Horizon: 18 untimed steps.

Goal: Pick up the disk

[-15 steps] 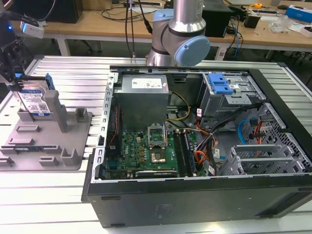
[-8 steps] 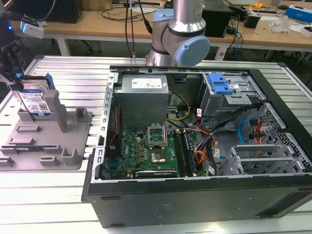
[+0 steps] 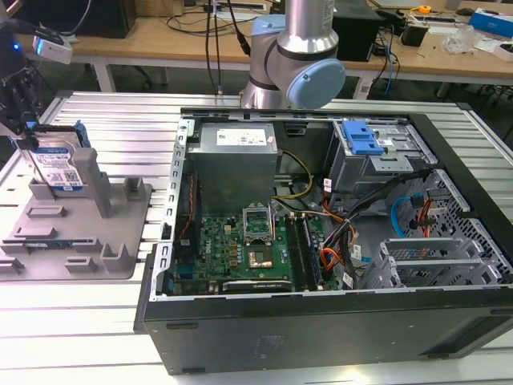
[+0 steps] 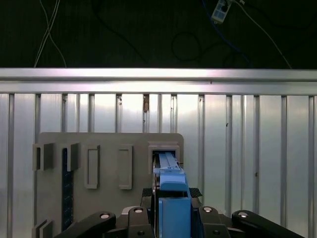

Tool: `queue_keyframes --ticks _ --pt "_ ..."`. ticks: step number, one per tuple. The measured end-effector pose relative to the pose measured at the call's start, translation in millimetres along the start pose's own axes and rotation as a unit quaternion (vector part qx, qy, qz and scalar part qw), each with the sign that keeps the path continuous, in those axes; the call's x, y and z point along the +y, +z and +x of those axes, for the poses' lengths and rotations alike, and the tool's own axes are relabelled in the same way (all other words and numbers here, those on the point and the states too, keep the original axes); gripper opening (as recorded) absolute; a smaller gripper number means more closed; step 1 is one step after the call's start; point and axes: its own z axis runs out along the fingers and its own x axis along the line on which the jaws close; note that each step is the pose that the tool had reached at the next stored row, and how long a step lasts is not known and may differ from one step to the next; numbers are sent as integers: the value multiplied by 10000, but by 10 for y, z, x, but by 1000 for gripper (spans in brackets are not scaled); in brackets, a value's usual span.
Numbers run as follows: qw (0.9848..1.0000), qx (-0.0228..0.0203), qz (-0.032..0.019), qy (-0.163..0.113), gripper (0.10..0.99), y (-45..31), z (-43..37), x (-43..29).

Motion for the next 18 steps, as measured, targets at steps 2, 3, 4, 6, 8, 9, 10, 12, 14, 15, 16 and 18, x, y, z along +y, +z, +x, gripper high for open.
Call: queue_keyframes --ticks 2,3,4,6,8,9,10,12,14,15,16,18 --pt "10000 0 0 0 369 0 3 0" --pt "10000 0 0 0 369 0 4 0" --pt "10000 -10 0 -2 369 -2 6 0" --pt "10000 -44 1 -2 369 -4 13 0" --pt "10000 -69 3 -2 369 -15 26 0" --pt "10000 -77 2 -2 369 -34 34 1" --pt "10000 -81 1 -2 369 -50 39 2" --pt "10000 -89 2 -3 369 -83 45 3" --pt "10000 -97 2 -3 369 -122 52 4" --pt "9999 -101 2 -3 369 -142 55 5" --pt "9999 -106 2 -3 369 -175 59 6" --pt "9999 -115 2 -4 369 -245 66 8"
